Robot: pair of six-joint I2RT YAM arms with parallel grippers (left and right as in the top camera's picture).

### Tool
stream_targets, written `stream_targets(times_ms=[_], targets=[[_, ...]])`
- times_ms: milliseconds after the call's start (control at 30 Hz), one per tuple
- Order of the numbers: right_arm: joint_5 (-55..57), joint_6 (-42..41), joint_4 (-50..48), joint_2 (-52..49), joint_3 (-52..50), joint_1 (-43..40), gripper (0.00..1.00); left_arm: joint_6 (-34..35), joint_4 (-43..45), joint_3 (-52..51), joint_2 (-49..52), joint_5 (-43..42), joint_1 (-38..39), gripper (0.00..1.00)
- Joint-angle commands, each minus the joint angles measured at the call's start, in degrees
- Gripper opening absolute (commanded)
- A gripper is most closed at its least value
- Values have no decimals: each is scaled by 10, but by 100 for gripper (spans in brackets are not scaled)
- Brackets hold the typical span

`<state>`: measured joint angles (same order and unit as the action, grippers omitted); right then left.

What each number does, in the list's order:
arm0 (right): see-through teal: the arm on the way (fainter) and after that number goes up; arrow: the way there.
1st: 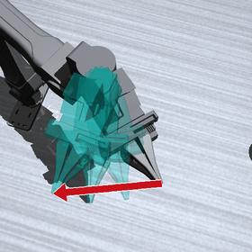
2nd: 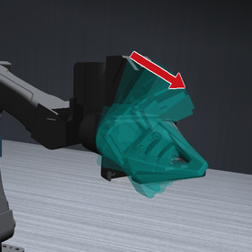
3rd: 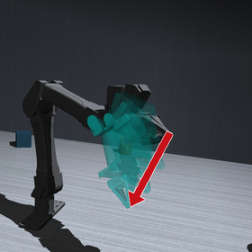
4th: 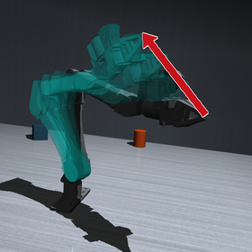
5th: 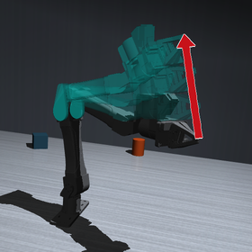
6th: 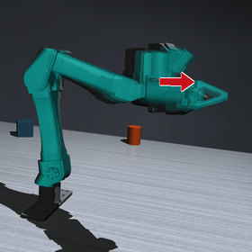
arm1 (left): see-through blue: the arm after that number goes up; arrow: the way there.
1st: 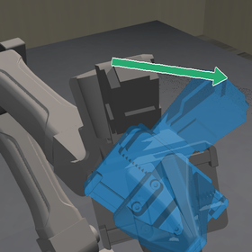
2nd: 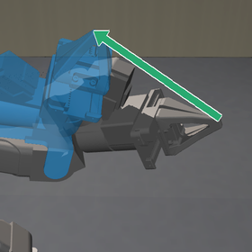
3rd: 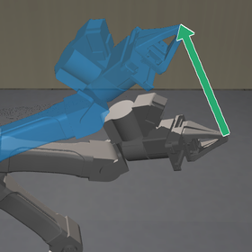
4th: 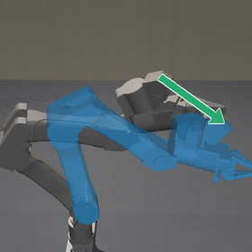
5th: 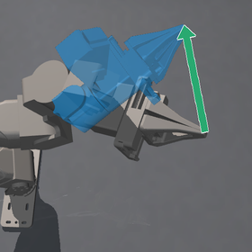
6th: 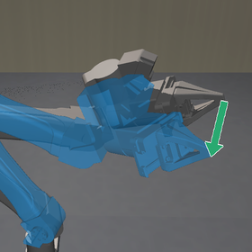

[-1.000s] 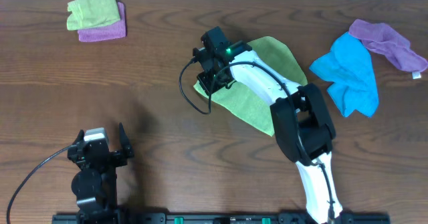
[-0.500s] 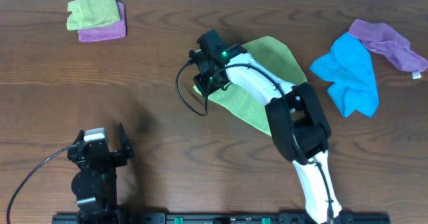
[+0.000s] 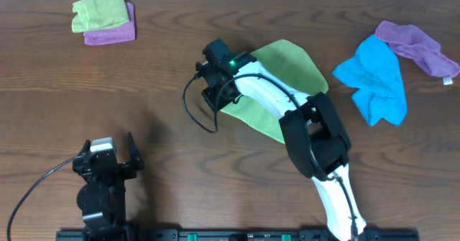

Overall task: Fold the cloth
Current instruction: 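Lay the green cloth flat at center, spreading it with the right gripper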

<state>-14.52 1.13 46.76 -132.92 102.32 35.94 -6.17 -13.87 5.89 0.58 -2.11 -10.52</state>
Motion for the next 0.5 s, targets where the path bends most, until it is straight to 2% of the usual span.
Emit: stream_targets(times_ms=[0, 467], targets=[[5, 20, 23, -13, -5, 24, 1, 2, -6, -15, -3, 8, -4, 96], [5, 43, 64, -12, -4, 110, 1, 2, -6, -15, -3, 8, -4, 95]])
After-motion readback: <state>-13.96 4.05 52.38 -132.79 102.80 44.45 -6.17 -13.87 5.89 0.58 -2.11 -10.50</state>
